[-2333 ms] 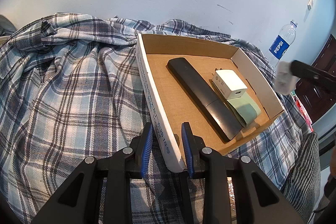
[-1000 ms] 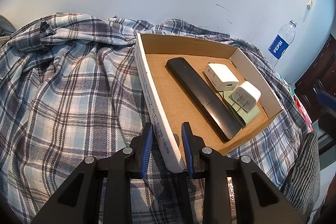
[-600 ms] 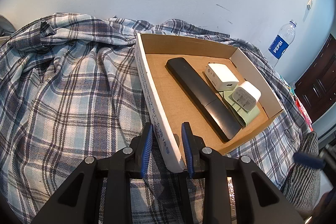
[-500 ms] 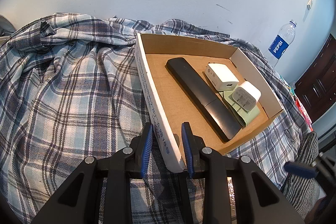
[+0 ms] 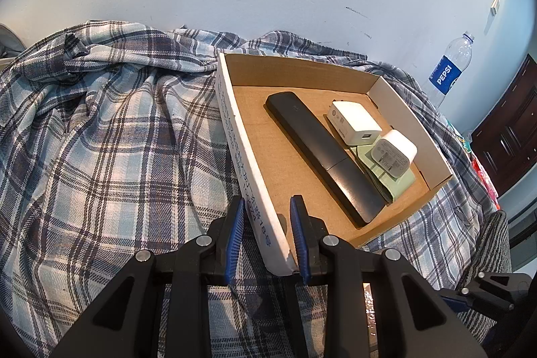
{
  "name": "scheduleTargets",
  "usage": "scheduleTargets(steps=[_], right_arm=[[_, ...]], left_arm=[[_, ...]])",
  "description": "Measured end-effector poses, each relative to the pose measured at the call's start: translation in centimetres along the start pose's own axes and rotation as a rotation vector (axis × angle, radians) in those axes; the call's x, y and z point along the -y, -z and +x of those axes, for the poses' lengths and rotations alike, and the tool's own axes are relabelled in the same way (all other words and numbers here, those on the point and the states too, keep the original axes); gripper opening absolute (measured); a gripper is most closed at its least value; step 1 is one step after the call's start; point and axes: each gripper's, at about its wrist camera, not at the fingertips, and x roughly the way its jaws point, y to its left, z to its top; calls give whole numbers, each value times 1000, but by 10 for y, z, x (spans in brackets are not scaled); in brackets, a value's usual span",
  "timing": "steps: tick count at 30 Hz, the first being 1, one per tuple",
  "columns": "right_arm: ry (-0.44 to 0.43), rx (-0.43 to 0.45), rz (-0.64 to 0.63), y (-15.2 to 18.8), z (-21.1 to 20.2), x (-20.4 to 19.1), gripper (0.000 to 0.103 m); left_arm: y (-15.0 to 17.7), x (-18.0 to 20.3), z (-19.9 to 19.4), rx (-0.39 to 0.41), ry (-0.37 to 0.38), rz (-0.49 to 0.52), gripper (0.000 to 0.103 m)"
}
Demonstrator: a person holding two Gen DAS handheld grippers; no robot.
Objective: Organize rigid objects
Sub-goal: 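Carry the black block over the box with the right gripper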
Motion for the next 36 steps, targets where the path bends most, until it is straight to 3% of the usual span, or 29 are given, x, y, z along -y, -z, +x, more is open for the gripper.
scheduleTargets(steps=[14, 29, 36], right_arm=[[89, 93, 52, 3, -42, 32, 30], [149, 265, 70, -58, -88, 48, 30], [187, 281, 85, -88, -78, 59, 30]], left_arm=[[0, 1, 0, 0, 0, 0, 28], [0, -1, 0, 0, 0, 0, 28], [0, -1, 0, 0, 0, -1, 28]])
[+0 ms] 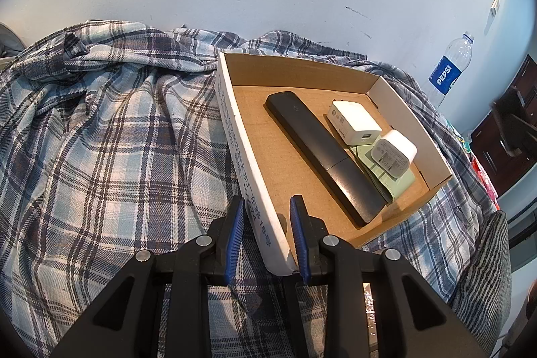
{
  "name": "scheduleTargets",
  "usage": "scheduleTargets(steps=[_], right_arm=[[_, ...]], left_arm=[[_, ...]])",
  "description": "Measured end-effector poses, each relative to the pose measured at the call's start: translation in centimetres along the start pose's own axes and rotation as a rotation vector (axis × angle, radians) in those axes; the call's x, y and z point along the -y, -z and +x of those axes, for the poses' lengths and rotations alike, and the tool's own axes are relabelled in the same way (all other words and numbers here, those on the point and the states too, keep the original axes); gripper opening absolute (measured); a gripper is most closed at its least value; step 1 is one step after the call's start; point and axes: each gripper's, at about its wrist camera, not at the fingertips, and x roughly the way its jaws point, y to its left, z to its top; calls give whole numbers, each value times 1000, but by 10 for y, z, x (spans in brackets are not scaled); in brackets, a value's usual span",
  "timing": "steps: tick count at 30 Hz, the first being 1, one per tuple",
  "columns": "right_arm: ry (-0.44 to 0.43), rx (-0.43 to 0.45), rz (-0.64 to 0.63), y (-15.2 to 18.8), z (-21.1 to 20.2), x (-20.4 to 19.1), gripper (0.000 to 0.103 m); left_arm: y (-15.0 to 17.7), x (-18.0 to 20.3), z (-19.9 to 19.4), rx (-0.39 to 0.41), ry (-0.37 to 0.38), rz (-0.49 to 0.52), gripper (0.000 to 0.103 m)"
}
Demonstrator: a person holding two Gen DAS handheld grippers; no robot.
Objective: Organize rigid objects
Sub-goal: 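Carry the black block over the box with the right gripper, then lower the black block into the box corner and open the right gripper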
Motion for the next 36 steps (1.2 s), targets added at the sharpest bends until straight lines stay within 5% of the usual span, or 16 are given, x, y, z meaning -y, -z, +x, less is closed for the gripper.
scheduleTargets(steps=[17, 29, 31, 32, 36], right_arm=[[2, -176, 58, 6, 101, 10, 30], [14, -174, 39, 3, 115, 10, 30], [18, -181, 36, 2, 116, 9, 40], [23, -184, 36, 2, 116, 9, 54], [35, -149, 37, 2, 105, 11, 58]], left_arm=[[0, 0, 0, 0, 1, -1, 28], [0, 1, 0, 0, 1, 0, 28], [0, 1, 0, -1, 2, -1, 28], [0, 1, 0, 0, 2, -1, 28], [0, 1, 0, 0, 2, -1, 28]])
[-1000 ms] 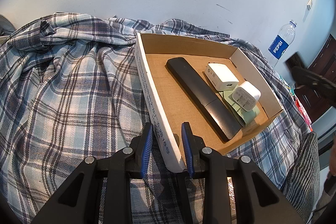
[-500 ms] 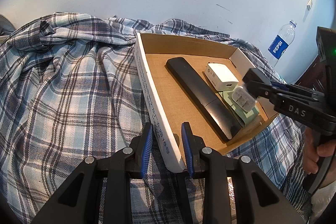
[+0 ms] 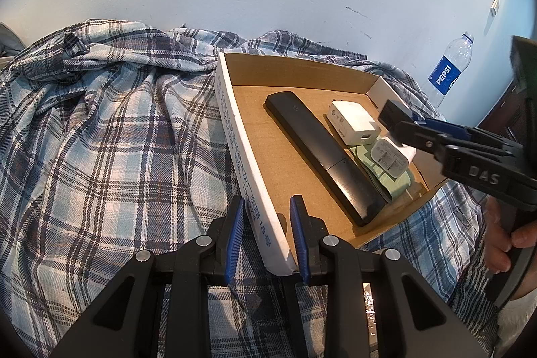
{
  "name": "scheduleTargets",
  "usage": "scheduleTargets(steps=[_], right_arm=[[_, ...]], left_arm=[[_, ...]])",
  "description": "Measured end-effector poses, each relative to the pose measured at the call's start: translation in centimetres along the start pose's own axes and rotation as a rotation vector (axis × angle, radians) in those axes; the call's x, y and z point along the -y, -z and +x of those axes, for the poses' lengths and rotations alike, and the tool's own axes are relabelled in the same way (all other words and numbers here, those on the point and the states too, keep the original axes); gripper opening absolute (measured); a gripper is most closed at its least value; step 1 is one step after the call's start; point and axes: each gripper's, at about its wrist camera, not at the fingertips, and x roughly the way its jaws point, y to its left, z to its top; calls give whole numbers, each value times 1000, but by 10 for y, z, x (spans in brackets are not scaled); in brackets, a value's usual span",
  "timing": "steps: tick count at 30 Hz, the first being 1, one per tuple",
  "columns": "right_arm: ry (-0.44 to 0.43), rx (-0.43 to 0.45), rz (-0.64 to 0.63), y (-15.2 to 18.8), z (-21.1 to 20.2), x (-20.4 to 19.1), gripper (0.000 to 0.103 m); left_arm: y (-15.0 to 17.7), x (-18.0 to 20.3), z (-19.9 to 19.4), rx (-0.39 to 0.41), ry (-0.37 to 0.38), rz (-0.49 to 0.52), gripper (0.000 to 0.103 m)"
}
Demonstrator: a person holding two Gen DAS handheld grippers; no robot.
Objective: Organize rigid objects
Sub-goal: 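Lower the black block into the box corner and open the right gripper, then move the right gripper down and grasp the black square frame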
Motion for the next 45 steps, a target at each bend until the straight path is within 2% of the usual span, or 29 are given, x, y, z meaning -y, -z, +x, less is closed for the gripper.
scheduleTargets(steps=[4, 13, 20, 26, 29, 32, 34, 36, 38, 41, 43, 45], right_arm=[[-30, 33, 37, 1, -19, 5, 68], [-92, 104, 76, 13, -65, 5, 72], [-135, 150, 19, 37, -98, -15, 74], [-192, 100, -61, 58, -92, -44, 74], [-210, 61, -89, 64, -80, -56, 65], [-233, 27, -99, 65, -69, -64, 63], [-250, 13, -94, 65, -64, -66, 56], [-274, -20, -86, 66, -55, -68, 44], [-305, -63, -69, 68, -46, -69, 39], [-347, -132, -39, 71, -31, -69, 39], [-360, -143, -19, 71, -26, -67, 37], [-372, -149, -22, 72, -24, -69, 26]], left_arm=[[0, 0, 0, 0, 0, 0, 28], [0, 1, 0, 0, 0, 1, 28], [0, 1, 0, 0, 0, 0, 28], [0, 1, 0, 0, 0, 1, 28], [0, 0, 0, 0, 0, 0, 28], [0, 1, 0, 0, 0, 1, 28], [0, 0, 0, 0, 1, 0, 28], [0, 1, 0, 0, 0, 0, 29], [0, 0, 0, -1, 1, 0, 29], [0, 0, 0, 0, 0, 0, 29], [0, 0, 0, 0, 1, 0, 29], [0, 0, 0, 0, 1, 0, 29]])
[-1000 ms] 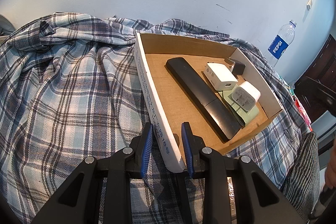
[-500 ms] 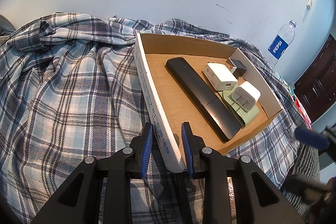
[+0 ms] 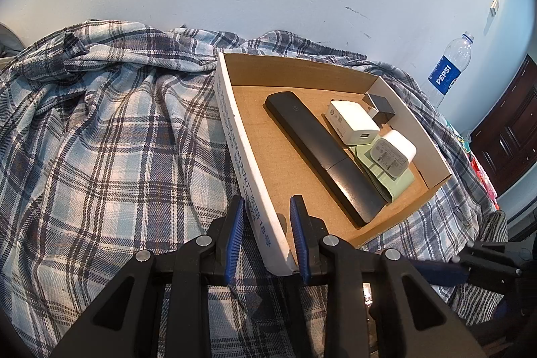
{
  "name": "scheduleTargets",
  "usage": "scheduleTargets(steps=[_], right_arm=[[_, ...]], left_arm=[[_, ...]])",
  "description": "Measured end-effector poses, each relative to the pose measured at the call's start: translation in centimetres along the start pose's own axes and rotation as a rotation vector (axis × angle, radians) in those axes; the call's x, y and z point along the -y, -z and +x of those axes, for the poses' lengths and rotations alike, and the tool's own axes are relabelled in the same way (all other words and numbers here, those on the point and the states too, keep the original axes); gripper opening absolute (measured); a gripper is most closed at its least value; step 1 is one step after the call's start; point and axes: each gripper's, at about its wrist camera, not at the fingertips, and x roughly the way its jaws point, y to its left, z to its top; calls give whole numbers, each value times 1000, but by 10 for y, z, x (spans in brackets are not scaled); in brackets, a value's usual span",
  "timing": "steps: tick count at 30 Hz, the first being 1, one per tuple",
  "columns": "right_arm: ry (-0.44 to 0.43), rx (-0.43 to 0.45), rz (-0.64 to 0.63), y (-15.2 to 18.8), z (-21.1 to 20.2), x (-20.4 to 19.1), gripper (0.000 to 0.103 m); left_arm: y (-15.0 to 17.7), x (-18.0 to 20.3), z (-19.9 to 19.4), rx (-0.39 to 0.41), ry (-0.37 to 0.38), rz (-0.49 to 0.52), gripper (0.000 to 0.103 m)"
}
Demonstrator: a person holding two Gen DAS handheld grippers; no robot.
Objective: Organize rigid objects
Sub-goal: 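Move the right gripper down and grasp the black square frame, then lift the black frame with the right gripper and carry it over the box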
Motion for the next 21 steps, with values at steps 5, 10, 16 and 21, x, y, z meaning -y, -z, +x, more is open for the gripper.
scheduleTargets(steps=[5, 10, 16, 21], right_arm=[[32, 14, -45, 1, -6, -3, 10], [140, 46, -91, 3, -20, 7, 8], [178, 48, -32, 9, -31, 37, 8], [187, 52, 26, 15, -37, 55, 9]], left_arm=[[0, -1, 0, 0, -1, 0, 28], [0, -1, 0, 0, 0, 0, 28], [0, -1, 0, 0, 0, 0, 28], [0, -1, 0, 0, 0, 0, 28]])
